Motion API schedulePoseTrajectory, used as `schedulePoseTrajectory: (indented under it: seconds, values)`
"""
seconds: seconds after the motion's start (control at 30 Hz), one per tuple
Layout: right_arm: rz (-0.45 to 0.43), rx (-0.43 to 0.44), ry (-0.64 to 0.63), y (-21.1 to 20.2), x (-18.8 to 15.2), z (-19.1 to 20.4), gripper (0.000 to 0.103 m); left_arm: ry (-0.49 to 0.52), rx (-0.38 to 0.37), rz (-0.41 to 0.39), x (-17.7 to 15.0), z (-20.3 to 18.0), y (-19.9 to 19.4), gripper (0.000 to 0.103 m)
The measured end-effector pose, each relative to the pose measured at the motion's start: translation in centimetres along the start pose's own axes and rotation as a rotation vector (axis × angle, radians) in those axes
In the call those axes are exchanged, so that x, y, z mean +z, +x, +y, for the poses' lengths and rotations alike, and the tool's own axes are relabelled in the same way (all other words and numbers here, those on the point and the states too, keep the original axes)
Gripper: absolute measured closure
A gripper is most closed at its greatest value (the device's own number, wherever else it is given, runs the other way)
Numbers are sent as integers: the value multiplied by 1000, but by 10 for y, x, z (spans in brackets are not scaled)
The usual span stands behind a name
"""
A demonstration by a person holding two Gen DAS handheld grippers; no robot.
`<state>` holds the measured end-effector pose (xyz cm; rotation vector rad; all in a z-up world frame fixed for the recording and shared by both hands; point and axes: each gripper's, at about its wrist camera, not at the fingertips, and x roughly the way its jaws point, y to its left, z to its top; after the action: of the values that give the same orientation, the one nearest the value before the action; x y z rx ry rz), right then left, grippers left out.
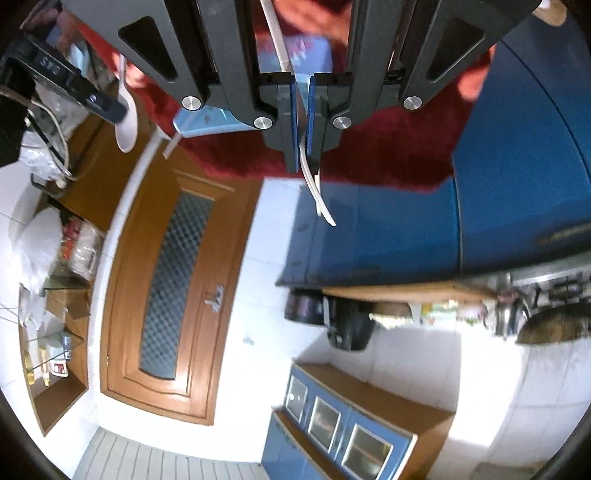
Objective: Organize utensils
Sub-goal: 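Carry the fork and spoon to the Box holder and release both inside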
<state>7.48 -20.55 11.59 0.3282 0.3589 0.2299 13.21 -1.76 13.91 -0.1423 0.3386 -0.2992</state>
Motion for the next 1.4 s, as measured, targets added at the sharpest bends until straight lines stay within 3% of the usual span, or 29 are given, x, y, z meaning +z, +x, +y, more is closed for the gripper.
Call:
schedulePoseTrajectory:
  seconds: [0.27, 0.7, 1.13, 1.4]
  values:
    - [-94, 14, 14, 26, 24, -11, 99, 75, 86, -132, 16, -10, 28, 100]
    - [-199, -49, -1, 90, 39, -26, 99, 57, 90, -140, 9, -1, 74, 99]
    - [-183, -77, -72, 105, 22, -28, 99, 44, 111, -148, -17, 1, 99, 99]
    - [-147, -78, -77, 104, 18, -26, 99, 137, 174, -217, -33, -16, 93, 99]
